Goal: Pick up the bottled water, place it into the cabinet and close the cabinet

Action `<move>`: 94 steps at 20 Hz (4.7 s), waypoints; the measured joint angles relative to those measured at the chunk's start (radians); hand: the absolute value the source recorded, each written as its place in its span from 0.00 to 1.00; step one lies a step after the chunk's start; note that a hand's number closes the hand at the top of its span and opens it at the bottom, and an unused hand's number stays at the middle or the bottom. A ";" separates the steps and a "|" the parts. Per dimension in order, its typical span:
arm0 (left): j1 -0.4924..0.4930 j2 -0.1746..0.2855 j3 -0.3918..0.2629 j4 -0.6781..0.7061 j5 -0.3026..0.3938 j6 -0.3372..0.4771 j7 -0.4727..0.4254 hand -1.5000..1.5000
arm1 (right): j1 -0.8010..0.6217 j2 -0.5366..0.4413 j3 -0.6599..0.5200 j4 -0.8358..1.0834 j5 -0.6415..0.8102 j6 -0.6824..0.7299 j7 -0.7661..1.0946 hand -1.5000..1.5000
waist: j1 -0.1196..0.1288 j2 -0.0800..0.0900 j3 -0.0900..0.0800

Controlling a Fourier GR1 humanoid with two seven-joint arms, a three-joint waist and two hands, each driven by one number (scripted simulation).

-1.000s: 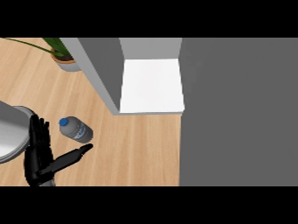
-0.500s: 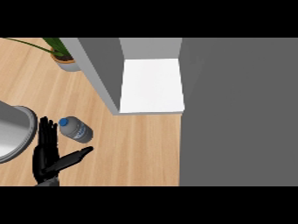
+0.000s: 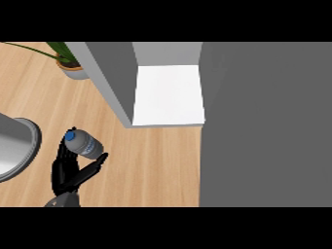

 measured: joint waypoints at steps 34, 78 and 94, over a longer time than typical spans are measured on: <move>-0.119 -0.042 -0.327 0.048 0.165 -0.155 0.006 1.00 | 0.006 0.012 -0.009 0.011 0.014 0.017 -0.011 0.00 | 0.017 -0.010 0.004; -0.832 -0.021 -0.604 0.375 0.324 0.635 0.359 1.00 | -0.104 0.015 -0.153 0.059 -0.052 0.083 -0.012 0.00 | -0.050 0.023 0.001; -0.960 0.005 -0.591 0.552 0.265 0.713 0.288 0.00 | -0.091 0.002 -0.160 0.082 -0.078 0.145 -0.054 0.00 | -0.078 0.035 0.001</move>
